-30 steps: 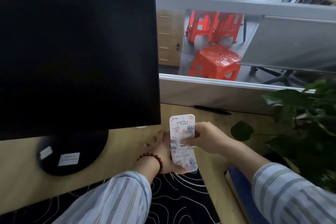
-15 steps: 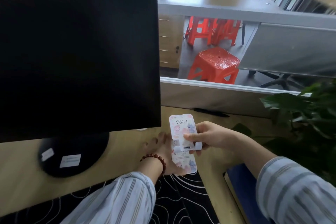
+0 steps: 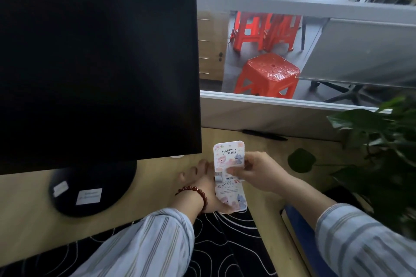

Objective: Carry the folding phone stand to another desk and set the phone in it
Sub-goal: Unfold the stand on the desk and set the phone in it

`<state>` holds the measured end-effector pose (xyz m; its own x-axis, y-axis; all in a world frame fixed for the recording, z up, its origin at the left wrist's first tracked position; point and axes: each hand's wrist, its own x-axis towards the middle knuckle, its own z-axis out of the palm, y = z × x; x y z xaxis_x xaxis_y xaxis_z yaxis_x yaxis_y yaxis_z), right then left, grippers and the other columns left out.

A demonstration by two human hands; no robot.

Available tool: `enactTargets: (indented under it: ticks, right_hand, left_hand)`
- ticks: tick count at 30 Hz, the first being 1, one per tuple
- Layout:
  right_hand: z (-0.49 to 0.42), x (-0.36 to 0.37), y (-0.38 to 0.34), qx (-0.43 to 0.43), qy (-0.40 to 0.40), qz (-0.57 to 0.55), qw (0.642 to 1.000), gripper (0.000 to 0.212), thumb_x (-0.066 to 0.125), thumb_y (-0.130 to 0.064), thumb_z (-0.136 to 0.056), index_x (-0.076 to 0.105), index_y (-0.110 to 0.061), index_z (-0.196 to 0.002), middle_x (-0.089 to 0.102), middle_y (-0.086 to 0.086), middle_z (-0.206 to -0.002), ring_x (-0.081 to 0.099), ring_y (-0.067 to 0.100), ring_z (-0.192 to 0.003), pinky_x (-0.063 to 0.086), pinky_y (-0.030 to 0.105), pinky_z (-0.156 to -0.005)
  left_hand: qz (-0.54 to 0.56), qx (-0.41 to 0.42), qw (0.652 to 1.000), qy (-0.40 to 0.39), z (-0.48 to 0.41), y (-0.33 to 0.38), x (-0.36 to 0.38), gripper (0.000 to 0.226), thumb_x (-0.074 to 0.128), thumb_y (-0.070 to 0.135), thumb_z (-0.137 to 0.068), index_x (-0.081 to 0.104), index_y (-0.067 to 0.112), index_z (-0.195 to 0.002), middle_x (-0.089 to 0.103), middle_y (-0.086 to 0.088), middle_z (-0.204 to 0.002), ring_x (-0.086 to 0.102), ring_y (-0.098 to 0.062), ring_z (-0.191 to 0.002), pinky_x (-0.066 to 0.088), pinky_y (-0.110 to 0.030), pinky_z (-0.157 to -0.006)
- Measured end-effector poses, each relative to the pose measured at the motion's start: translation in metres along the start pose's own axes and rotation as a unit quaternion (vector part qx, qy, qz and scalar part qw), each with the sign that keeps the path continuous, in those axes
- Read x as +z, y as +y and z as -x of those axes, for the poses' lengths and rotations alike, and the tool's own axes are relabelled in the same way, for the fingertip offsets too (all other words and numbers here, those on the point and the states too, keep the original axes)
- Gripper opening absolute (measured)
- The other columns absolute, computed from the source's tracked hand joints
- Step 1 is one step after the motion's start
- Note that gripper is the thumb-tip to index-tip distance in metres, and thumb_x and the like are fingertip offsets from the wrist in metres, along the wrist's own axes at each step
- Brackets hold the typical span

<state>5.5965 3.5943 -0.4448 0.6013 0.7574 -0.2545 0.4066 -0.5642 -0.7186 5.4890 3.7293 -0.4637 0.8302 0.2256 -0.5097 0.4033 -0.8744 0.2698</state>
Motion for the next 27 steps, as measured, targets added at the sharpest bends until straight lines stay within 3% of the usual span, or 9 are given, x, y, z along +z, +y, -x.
enactTargets:
  ticks: [1,4,6,8,12,17,20,23,27]
  right_hand:
    - [0.0,-0.001,0.0,-0.002,0.007,-0.018,1.0,0.005,0.066,-0.041,-0.083,0.065,-0.038,-0.087,0.074,-0.01,-0.096,0.07,0.005,-0.084,0.06,0.033,-0.072]
    - [-0.002,-0.005,-0.004,0.031,0.051,-0.116,0.991,0.044,0.055,-0.055,-0.084,0.071,-0.016,-0.096,0.075,0.0,-0.092,0.071,0.014,-0.08,0.057,0.027,-0.071]
    - [-0.005,-0.005,-0.008,0.054,0.058,-0.141,0.987,0.066,0.044,-0.065,-0.08,0.071,-0.006,-0.091,0.076,0.008,-0.087,0.071,0.024,-0.076,0.051,0.029,-0.068]
    - [-0.008,-0.004,-0.01,0.066,0.056,-0.144,0.986,0.073,0.042,-0.066,-0.08,0.069,0.001,-0.09,0.075,0.014,-0.084,0.067,0.023,-0.063,0.048,0.025,-0.059]
    - [-0.011,-0.007,-0.015,0.08,0.046,-0.15,0.984,0.067,0.041,-0.055,-0.091,0.068,0.007,-0.089,0.075,0.02,-0.082,0.067,0.026,-0.063,0.047,0.027,-0.055]
    - [-0.008,-0.009,-0.016,0.078,0.027,-0.148,0.986,0.063,0.046,-0.053,-0.089,0.067,0.005,-0.092,0.074,0.02,-0.088,0.056,0.018,-0.055,0.04,0.022,-0.049]
    - [-0.003,-0.01,-0.01,0.062,-0.021,-0.148,0.987,0.029,0.072,-0.038,-0.078,0.068,-0.017,-0.098,0.076,0.0,-0.095,0.072,0.012,-0.08,0.059,0.029,-0.071]
    - [-0.003,-0.007,-0.005,0.062,-0.018,-0.151,0.986,0.056,0.085,-0.032,-0.063,0.053,-0.034,-0.109,0.072,-0.006,-0.106,0.07,0.01,-0.094,0.059,0.036,-0.08]
    - [-0.003,0.002,-0.005,0.015,-0.001,-0.144,0.989,0.041,0.079,-0.028,-0.073,0.059,-0.026,-0.109,0.073,-0.006,-0.105,0.07,0.009,-0.095,0.059,0.04,-0.081]
  left_hand:
    - [0.002,0.001,1.0,-0.001,0.0,0.0,0.0,0.115,0.067,0.07,-0.055,0.004,0.039,-0.147,0.011,0.001,-0.149,0.019,-0.024,-0.137,0.014,-0.05,-0.111]
    - [0.001,0.0,1.0,-0.004,0.0,-0.001,-0.001,0.116,0.067,0.07,-0.056,0.001,0.037,-0.147,0.008,0.001,-0.15,0.018,-0.026,-0.138,0.014,-0.052,-0.112]
    - [-0.003,0.0,1.0,-0.003,0.0,-0.002,-0.001,0.115,0.066,0.071,-0.056,0.002,0.037,-0.147,0.009,0.001,-0.151,0.019,-0.026,-0.137,0.016,-0.052,-0.111]
    - [-0.004,0.0,1.0,-0.003,0.0,-0.002,0.0,0.114,0.066,0.07,-0.057,0.005,0.037,-0.147,0.01,0.001,-0.151,0.02,-0.026,-0.137,0.017,-0.051,-0.111]
    - [0.0,-0.011,1.0,-0.001,-0.002,-0.004,0.002,0.116,0.066,0.072,-0.053,0.008,0.035,-0.147,0.012,0.0,-0.151,0.022,-0.027,-0.137,0.018,-0.053,-0.112]
    - [-0.01,-0.016,1.0,-0.004,-0.004,-0.002,0.001,0.116,0.065,0.072,-0.053,0.007,0.036,-0.146,0.013,0.0,-0.149,0.023,-0.028,-0.136,0.019,-0.052,-0.111]
    - [-0.008,-0.015,1.0,0.003,-0.003,-0.003,0.002,0.115,0.065,0.073,-0.053,0.009,0.038,-0.146,0.014,0.001,-0.148,0.024,-0.026,-0.135,0.02,-0.051,-0.11]
    - [-0.008,-0.013,1.0,0.009,-0.003,-0.004,0.002,0.113,0.065,0.073,-0.053,0.01,0.04,-0.146,0.016,0.001,-0.147,0.025,-0.027,-0.134,0.021,-0.05,-0.11]
    - [-0.017,-0.01,1.0,0.002,-0.002,-0.002,0.0,0.111,0.064,0.072,-0.054,0.01,0.04,-0.146,0.016,0.0,-0.146,0.026,-0.026,-0.133,0.021,-0.05,-0.11]
